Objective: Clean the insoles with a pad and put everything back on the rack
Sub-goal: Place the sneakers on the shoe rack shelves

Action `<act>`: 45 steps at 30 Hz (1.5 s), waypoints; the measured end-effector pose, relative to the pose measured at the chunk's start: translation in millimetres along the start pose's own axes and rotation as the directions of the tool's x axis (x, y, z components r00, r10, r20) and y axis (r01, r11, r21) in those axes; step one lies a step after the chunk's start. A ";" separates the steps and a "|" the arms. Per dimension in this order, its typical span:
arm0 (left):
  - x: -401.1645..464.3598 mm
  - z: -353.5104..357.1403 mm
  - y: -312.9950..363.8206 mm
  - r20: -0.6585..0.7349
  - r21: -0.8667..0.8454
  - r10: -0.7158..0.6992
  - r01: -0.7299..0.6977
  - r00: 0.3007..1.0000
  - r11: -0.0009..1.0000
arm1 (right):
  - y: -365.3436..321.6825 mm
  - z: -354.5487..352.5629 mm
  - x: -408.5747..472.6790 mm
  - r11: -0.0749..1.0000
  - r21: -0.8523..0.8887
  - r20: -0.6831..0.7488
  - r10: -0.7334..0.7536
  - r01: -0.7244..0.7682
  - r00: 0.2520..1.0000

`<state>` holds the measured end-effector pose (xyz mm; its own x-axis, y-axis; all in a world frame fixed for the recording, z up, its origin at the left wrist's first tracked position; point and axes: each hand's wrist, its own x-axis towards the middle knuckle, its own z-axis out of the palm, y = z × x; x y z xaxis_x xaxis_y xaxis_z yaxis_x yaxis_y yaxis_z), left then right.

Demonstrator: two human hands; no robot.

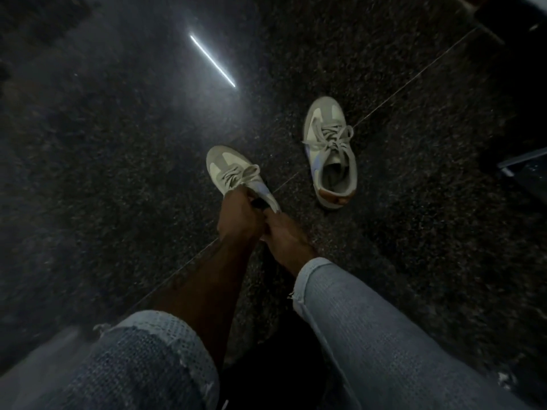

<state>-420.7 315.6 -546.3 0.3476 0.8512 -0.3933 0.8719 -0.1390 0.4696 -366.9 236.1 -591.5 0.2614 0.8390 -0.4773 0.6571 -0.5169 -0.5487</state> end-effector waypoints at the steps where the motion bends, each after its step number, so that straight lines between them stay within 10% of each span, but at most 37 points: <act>1: 0.4 -2.5 2.9 -0.054 -0.011 0.000 -0.001 0.999 1.000 | -1.5 -4.8 -0.2 1.000 0.028 -0.008 -0.012 0.013 1.000; 13: -3.3 -35.6 58.7 -0.435 -0.123 0.061 -0.126 0.898 0.984 | 9.0 -121.5 -34.0 0.931 -0.281 -0.257 -0.309 0.235 0.916; 24: -26.0 32.8 85.5 0.186 0.285 0.433 -0.470 0.882 0.835 | 128.7 -184.5 -68.8 0.996 -0.085 -0.475 -0.020 -0.023 0.880; 32: -21.8 82.8 97.7 0.388 0.367 0.463 -0.594 0.797 0.716 | 185.5 -118.5 -88.0 0.990 0.035 -0.338 0.143 -0.139 0.930; 45: -29.4 111.1 87.8 0.565 0.412 0.381 -0.650 0.732 0.638 | 192.1 -71.7 -94.9 0.934 -0.275 -0.304 0.139 -0.227 0.942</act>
<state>-316.0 222.1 -581.3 0.7816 0.2841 -0.5553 0.4726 -0.8508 0.2299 -214.8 69.4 -602.5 0.5532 0.7703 -0.3173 0.7488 -0.6267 -0.2159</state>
